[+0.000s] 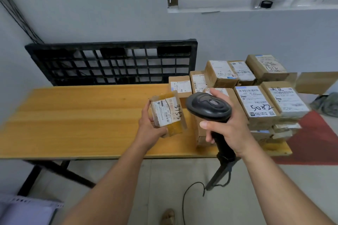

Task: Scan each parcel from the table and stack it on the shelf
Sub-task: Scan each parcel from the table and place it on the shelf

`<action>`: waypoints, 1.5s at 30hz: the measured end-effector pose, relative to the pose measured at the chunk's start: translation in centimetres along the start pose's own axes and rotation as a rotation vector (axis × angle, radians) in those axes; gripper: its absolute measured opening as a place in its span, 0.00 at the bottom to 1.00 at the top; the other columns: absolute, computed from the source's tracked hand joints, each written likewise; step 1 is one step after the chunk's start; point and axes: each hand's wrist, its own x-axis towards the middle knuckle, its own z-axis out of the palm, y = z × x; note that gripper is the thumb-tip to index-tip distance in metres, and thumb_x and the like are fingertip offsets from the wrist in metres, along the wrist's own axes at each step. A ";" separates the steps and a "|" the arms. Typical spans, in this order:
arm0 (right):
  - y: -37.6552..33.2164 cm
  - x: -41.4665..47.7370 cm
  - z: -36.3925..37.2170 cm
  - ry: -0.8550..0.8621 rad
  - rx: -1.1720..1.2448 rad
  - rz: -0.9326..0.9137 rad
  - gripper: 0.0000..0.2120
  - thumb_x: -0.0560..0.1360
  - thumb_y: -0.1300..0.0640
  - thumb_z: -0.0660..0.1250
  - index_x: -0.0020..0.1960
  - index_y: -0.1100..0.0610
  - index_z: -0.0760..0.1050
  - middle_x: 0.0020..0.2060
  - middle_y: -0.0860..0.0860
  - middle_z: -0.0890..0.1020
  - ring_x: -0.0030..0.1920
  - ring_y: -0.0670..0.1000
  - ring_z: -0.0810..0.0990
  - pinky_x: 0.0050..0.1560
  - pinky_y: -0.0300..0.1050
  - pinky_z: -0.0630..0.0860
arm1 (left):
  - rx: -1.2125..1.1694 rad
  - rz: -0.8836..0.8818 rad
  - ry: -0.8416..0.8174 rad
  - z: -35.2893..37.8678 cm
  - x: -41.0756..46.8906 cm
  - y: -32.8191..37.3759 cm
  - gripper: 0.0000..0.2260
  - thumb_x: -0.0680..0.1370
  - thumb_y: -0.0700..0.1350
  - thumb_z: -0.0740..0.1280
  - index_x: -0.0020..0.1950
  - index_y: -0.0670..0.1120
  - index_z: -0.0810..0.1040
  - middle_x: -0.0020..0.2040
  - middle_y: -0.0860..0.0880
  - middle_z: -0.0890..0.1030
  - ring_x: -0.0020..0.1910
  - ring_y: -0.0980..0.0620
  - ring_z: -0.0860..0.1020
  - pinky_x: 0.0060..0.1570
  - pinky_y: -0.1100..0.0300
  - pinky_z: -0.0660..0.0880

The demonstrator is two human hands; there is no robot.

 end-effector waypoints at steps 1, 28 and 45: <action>-0.1 -0.6 0.3 -0.012 0.009 -0.010 0.43 0.63 0.62 0.75 0.74 0.44 0.63 0.52 0.58 0.81 0.26 0.59 0.78 0.27 0.48 0.77 | 0.001 0.018 0.022 -0.4 -0.7 0.2 0.50 0.68 0.30 0.73 0.76 0.63 0.51 0.61 0.42 0.69 0.54 0.44 0.79 0.38 0.52 0.82; -2.3 -14.3 12.2 -0.438 0.060 -0.146 0.45 0.62 0.63 0.76 0.74 0.45 0.62 0.42 0.57 0.84 0.25 0.57 0.78 0.29 0.55 0.75 | 0.299 0.128 0.367 -18.5 -22.2 2.1 0.15 0.78 0.41 0.66 0.59 0.60 0.75 0.58 0.49 0.74 0.52 0.53 0.76 0.44 0.60 0.79; -4.0 -16.3 24.5 -0.609 0.090 -0.110 0.42 0.62 0.64 0.76 0.70 0.43 0.66 0.49 0.57 0.84 0.25 0.59 0.76 0.25 0.49 0.73 | 0.323 0.096 0.394 -31.5 -28.5 0.5 0.15 0.77 0.39 0.68 0.55 0.59 0.76 0.54 0.52 0.75 0.49 0.54 0.75 0.46 0.59 0.76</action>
